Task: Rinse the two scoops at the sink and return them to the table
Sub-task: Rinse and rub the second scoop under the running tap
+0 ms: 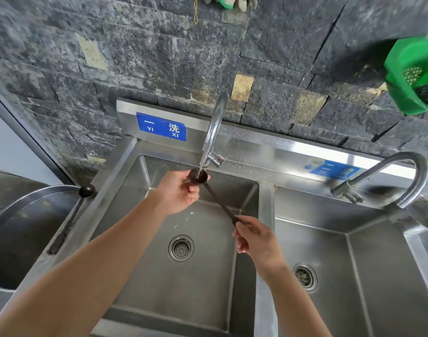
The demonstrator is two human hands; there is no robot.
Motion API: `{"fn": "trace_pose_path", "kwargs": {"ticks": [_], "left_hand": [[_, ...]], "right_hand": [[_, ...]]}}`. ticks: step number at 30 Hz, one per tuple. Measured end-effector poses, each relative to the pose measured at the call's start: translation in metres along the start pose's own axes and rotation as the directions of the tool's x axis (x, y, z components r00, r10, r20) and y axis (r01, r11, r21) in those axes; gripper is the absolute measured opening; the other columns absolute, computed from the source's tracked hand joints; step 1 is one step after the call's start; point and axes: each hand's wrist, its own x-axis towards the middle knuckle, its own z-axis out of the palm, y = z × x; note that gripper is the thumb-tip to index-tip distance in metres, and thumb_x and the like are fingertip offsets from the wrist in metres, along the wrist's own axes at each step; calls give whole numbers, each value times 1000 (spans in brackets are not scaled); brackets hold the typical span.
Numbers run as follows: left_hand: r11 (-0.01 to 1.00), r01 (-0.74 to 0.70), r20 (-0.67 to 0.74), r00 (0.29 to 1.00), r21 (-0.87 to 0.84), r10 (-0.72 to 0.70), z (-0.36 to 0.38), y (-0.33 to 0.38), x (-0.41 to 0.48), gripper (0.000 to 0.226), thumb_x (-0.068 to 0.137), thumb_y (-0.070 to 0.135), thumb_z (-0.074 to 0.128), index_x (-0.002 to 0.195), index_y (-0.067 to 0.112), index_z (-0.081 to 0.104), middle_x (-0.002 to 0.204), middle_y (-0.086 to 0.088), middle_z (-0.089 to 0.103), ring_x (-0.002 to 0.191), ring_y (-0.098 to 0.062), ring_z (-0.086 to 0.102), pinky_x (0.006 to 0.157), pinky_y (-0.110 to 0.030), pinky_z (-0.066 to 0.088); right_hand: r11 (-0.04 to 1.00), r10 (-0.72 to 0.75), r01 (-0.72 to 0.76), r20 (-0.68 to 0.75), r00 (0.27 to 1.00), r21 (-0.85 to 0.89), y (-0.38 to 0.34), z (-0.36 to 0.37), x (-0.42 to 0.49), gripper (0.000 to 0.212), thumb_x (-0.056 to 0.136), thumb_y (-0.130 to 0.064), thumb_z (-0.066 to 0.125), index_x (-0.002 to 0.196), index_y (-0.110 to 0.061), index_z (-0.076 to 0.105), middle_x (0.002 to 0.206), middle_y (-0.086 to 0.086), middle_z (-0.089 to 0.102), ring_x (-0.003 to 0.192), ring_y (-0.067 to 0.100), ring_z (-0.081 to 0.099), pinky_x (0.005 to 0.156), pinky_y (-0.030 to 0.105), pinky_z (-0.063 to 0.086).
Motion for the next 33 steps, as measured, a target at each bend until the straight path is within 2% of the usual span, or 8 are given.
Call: {"fn": "trace_pose_path", "kwargs": {"ticks": [3,5,10,14,20,25,33], "left_hand": [[1000,15,-1,1000,-6,-15,-2,3,0,30,93,14,45,114,-1,61,113,-18,68,51,-12,43,44,-21,31],[999,37,7,999,0,-37,-3,6,-1,32,97,20,44,114,-1,61,111,-18,69,53,-14,46,45,-21,34],[994,94,21,995,57,-95,-1,13,-7,29,98,18,43,111,1,63,116,-17,66,57,-15,47,49,-20,36],[985,133,17,991,109,-136,-1,19,-9,29,100,14,40,121,4,57,125,-18,60,63,-22,53,46,-21,44],[979,151,52,986,140,-160,-8,29,-10,36,102,11,38,133,1,52,131,-22,59,73,-28,60,57,-26,55],[980,125,77,987,154,-138,-14,46,-12,31,100,7,43,127,2,58,105,-19,66,79,-34,67,63,-31,62],[987,22,52,998,160,-31,-49,96,-19,32,100,5,45,127,-2,61,114,-24,66,75,-36,72,67,-35,62]], "right_hand": [[976,87,-68,-84,993,204,0,6,-1,14,94,-2,59,94,-5,72,72,14,66,52,20,53,54,33,44],[941,155,-104,-136,979,321,1,10,0,11,94,0,58,97,1,68,73,15,67,54,21,53,56,33,45],[782,311,-164,-148,939,601,-2,15,-1,6,92,-1,59,93,1,66,70,14,71,57,23,57,63,34,46],[607,343,-125,-117,932,785,-2,19,1,5,92,-7,59,90,-4,62,70,11,67,56,18,56,55,27,48],[481,285,-59,-93,954,875,-3,38,6,10,93,-13,59,85,-7,60,73,6,61,60,14,56,58,24,49],[408,285,-72,-52,957,910,-10,72,22,11,93,-12,58,85,-6,63,73,7,65,59,13,59,53,23,54],[365,254,-103,7,967,925,-30,137,52,10,95,-9,59,93,-1,62,84,14,68,76,21,66,67,25,61]]}}
